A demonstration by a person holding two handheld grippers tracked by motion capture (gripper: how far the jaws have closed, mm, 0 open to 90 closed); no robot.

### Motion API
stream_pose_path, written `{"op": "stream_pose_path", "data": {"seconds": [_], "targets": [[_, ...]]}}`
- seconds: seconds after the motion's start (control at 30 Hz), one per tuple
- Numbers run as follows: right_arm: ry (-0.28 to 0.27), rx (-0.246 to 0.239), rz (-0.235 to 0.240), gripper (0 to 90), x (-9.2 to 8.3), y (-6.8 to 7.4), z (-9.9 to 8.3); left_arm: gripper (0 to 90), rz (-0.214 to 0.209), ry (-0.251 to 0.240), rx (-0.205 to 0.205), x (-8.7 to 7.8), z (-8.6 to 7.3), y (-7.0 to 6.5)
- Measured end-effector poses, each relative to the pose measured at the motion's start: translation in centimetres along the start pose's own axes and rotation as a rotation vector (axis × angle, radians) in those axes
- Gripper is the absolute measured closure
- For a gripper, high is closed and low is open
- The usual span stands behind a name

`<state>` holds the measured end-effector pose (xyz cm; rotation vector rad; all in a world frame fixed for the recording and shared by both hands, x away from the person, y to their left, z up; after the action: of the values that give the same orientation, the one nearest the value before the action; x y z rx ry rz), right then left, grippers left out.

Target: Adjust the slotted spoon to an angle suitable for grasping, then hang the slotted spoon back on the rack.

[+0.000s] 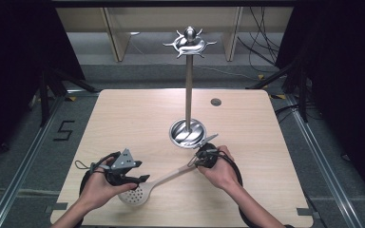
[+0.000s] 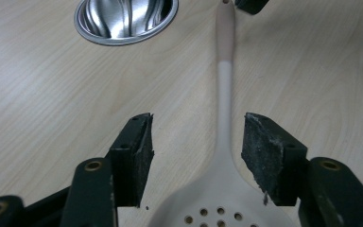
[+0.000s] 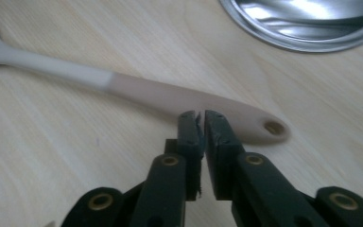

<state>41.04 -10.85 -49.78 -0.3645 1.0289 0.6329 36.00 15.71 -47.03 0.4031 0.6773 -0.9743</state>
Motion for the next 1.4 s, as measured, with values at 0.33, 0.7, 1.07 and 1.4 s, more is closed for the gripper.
{"op": "stream_pose_path", "data": {"seconds": [0.33,0.7,1.07,1.4], "targets": [[-0.136,0.065,-0.060,70.0,-4.5,-3.1,-6.3,33.7,-0.013,0.037,-0.046,0.8,0.8,0.9],[-0.158,0.118,-0.098,64.5,-6.2,-5.0,-9.3,32.7,-0.030,0.036,-0.042,1.6,2.4,1.5],[-0.172,0.122,-0.092,64.1,-5.9,-4.7,-9.3,31.5,-0.034,0.045,-0.031,1.9,3.1,1.5],[-0.155,0.146,-0.071,63.8,-5.9,-5.1,-9.1,38.7,-0.026,0.161,-0.042,1.7,4.3,2.2]]}}
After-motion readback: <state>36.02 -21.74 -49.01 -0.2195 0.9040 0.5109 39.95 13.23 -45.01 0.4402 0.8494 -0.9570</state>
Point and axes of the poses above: each handheld gripper's, and its own axes: x roughly forward along the jaws, z roughly out of its top, y roughly to its left, the point moved 4 cm from there along x, roughly forward along the jaws, and after that the axes turned 4 degrees about -z, right-handed, at the moved point
